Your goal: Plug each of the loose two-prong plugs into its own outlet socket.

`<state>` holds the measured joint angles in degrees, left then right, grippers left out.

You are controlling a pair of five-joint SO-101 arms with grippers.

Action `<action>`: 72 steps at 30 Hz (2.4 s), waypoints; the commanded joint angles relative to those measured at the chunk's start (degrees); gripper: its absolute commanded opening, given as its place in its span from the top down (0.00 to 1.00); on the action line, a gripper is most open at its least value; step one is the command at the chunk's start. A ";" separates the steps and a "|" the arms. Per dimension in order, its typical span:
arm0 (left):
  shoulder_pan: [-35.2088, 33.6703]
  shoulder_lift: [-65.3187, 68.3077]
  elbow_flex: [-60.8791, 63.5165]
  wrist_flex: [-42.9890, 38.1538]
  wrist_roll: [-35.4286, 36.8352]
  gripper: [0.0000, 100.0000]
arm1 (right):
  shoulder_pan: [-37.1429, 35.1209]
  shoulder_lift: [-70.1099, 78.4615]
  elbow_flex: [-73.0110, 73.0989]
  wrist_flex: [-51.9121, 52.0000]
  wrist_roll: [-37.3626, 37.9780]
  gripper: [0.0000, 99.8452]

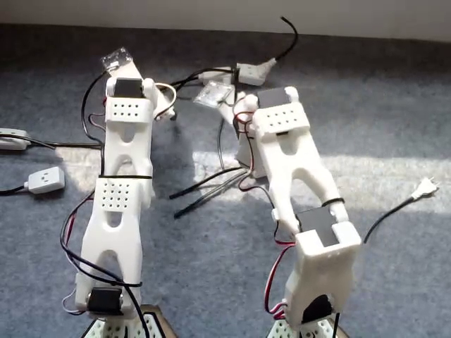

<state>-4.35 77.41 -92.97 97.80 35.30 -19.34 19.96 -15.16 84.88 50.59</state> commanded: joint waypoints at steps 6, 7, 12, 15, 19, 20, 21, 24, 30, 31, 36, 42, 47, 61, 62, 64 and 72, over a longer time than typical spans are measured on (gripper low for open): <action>0.31 -1.10 -2.42 -0.62 0.35 0.76 | 2.24 -0.92 0.48 -10.07 20.48 0.87; 0.31 -1.19 -2.42 -0.62 0.35 0.76 | 2.42 -0.92 0.48 -10.59 21.36 0.88; 0.31 -1.10 -2.42 -1.49 0.35 0.76 | 2.59 -0.92 0.48 -7.60 23.30 0.88; 0.40 -1.10 -2.42 -1.49 0.35 0.76 | 2.07 -1.10 0.40 -2.59 23.30 0.87; 0.75 -1.10 -2.33 -1.41 0.26 0.76 | 0.57 -1.01 0.57 0.13 23.30 0.87; 0.92 -1.10 -2.33 -1.41 -0.44 0.76 | 0.40 -1.01 0.92 -0.13 23.30 0.87; 0.92 -1.10 -2.33 -1.41 -1.76 0.76 | 0.31 -1.01 1.89 -0.40 23.30 0.87; 1.01 -1.19 -2.33 -1.41 -2.81 0.76 | -1.19 -1.01 5.32 -3.12 23.12 0.87; 1.01 -1.19 -2.33 -1.32 -2.90 0.76 | -3.21 -1.19 10.51 -8.92 23.03 0.87; 1.01 -1.19 -2.33 -1.32 -2.99 0.76 | -3.38 -1.45 10.42 -8.92 23.03 0.87; 1.01 -1.19 -2.33 -1.41 -3.08 0.76 | -3.30 -1.54 4.97 -6.29 23.30 0.87; 1.01 -1.19 -2.33 -1.41 -3.16 0.76 | -3.65 -1.27 -5.23 2.33 25.58 0.87; 1.01 -1.19 -2.33 -1.41 -3.16 0.76 | -3.21 -0.92 -6.55 0.31 26.29 0.87; 1.01 -1.19 -2.42 -1.49 -3.25 0.76 | -0.84 -1.10 4.97 -10.86 30.15 0.87; 1.01 -1.19 -2.42 -1.49 -3.25 0.76 | -0.84 -1.10 5.23 -10.77 30.15 0.87; 1.01 -1.19 -2.42 -1.49 -3.25 0.76 | -0.84 -1.01 5.32 -10.77 30.15 0.87; 1.01 -1.19 -2.42 -1.49 -3.25 0.76 | -0.57 0.13 6.02 -10.86 30.24 0.87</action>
<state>-4.18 77.41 -92.97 97.01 32.57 -20.75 19.96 -9.27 75.03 79.96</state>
